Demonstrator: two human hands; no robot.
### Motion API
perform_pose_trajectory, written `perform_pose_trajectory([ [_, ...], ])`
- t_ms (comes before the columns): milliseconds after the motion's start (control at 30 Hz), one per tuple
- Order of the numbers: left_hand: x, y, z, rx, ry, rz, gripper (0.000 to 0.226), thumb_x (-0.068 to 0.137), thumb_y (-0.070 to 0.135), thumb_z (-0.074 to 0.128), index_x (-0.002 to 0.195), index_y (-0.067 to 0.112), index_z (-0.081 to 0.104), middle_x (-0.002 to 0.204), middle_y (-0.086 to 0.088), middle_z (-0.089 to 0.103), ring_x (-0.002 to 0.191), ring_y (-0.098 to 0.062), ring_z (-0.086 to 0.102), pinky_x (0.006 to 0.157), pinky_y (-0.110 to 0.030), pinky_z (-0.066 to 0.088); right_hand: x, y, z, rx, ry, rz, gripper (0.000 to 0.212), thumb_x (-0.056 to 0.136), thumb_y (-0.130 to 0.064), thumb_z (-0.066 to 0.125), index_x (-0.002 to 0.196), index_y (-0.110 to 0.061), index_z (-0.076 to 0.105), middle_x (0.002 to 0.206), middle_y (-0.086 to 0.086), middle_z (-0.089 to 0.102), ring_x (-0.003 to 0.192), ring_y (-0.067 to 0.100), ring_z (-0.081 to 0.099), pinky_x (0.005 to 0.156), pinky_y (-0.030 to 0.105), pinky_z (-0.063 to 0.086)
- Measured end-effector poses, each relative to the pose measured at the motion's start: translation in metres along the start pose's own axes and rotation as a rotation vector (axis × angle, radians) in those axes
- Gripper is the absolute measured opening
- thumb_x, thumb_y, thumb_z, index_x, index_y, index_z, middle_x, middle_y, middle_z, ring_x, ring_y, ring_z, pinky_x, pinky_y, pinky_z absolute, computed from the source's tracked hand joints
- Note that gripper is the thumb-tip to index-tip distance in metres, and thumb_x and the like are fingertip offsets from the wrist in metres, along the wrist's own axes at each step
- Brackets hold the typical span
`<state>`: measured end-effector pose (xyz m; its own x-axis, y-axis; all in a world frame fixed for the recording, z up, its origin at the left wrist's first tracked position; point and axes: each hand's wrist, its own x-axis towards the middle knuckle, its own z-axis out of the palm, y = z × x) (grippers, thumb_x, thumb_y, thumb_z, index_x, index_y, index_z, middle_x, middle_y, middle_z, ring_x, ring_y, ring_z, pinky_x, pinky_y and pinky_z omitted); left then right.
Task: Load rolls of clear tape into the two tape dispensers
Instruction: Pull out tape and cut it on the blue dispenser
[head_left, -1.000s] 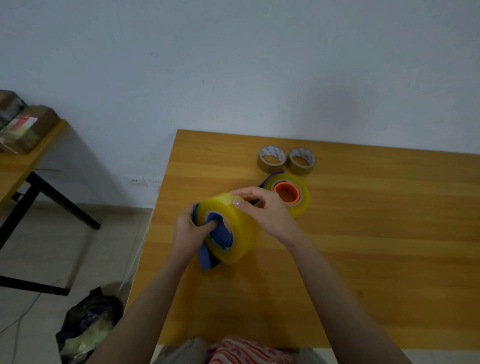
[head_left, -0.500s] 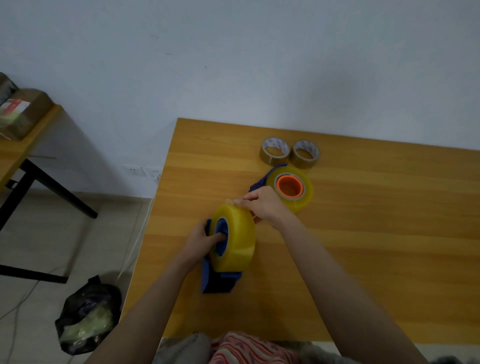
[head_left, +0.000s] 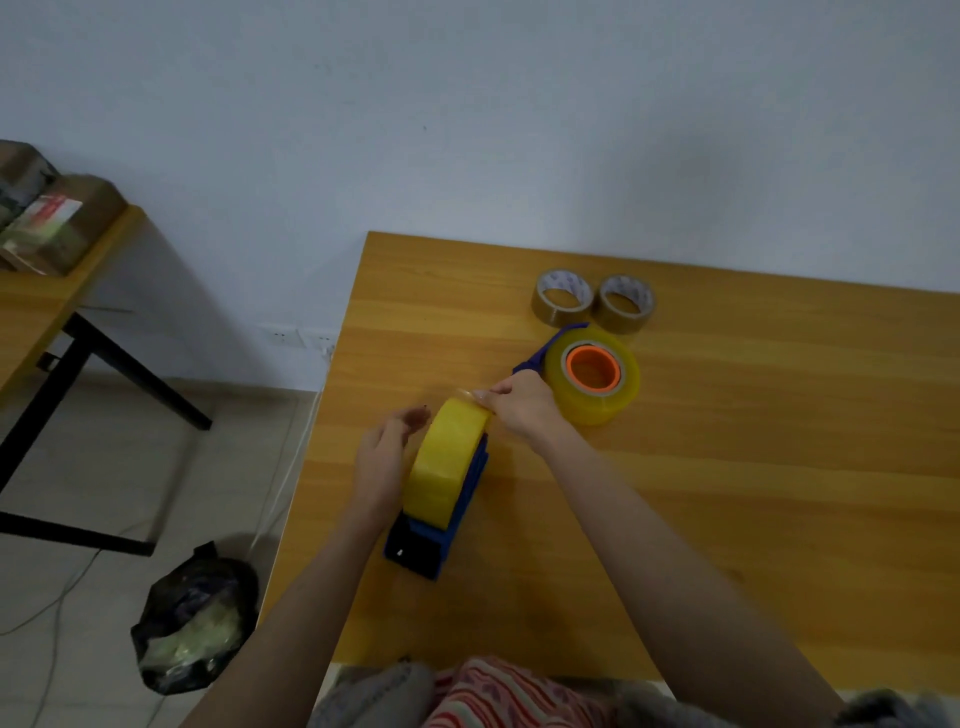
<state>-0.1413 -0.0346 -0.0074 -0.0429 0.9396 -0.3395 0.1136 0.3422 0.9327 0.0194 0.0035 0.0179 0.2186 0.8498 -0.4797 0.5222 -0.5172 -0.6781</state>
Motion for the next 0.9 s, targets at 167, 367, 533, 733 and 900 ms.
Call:
perform_pose_trajectory([
  [167, -0.004, 0.031, -0.004, 0.059, -0.2, -0.064, 0.04, 0.095, 0.043, 0.044, 0.1, 0.007, 0.061, 0.084, -0.004, 0.061, 0.075, -0.014, 0.059, 0.062, -0.019, 0.049, 0.007, 0.006, 0.005, 0.044, 0.037, 0.012, 0.029, 0.09, -0.026, 0.063, 0.08, 0.001, 0.069, 0.075, 0.01, 0.058, 0.074, 0.022, 0.056, 0.071, 0.037, 0.049],
  [367, -0.004, 0.028, 0.002, 0.34, -0.301, -0.098, 0.037, 0.083, 0.047, 0.063, 0.089, 0.011, 0.064, 0.083, -0.002, 0.066, 0.074, -0.011, 0.061, 0.057, -0.018, 0.045, 0.007, 0.007, 0.004, -0.04, 0.042, -0.036, 0.035, 0.091, -0.025, 0.061, 0.083, 0.008, 0.069, 0.074, 0.011, 0.055, 0.072, 0.023, 0.052, 0.079, 0.046, 0.054],
  [533, -0.014, 0.027, -0.008, 0.249, -0.398, -0.064, 0.022, 0.089, 0.038, 0.058, 0.098, 0.019, 0.065, 0.101, -0.006, 0.068, 0.087, -0.015, 0.064, 0.074, -0.029, 0.05, 0.001, 0.009, 0.003, -0.079, 0.04, -0.088, 0.036, 0.093, -0.027, 0.059, 0.088, 0.007, 0.07, 0.074, 0.011, 0.056, 0.071, 0.021, 0.051, 0.066, 0.032, 0.043],
  [733, -0.025, 0.03, -0.012, 0.166, -0.48, -0.135, 0.019, 0.09, 0.039, 0.055, 0.085, 0.022, 0.064, 0.092, -0.003, 0.068, 0.08, -0.013, 0.065, 0.074, -0.028, 0.051, -0.002, 0.006, 0.006, -0.023, 0.027, -0.122, 0.03, 0.093, -0.027, 0.058, 0.092, -0.001, 0.071, 0.085, 0.012, 0.067, 0.084, 0.026, 0.062, 0.08, 0.04, 0.053],
  [900, -0.027, 0.029, -0.011, 0.106, -0.488, -0.151, 0.014, 0.091, 0.036, 0.053, 0.086, 0.026, 0.061, 0.091, 0.002, 0.068, 0.083, -0.012, 0.065, 0.081, -0.033, 0.052, -0.014, 0.007, 0.0, 0.228, -0.094, -0.083, 0.045, 0.091, -0.045, 0.056, 0.108, -0.005, 0.068, 0.103, 0.007, 0.066, 0.099, 0.02, 0.061, 0.073, 0.03, 0.055],
])
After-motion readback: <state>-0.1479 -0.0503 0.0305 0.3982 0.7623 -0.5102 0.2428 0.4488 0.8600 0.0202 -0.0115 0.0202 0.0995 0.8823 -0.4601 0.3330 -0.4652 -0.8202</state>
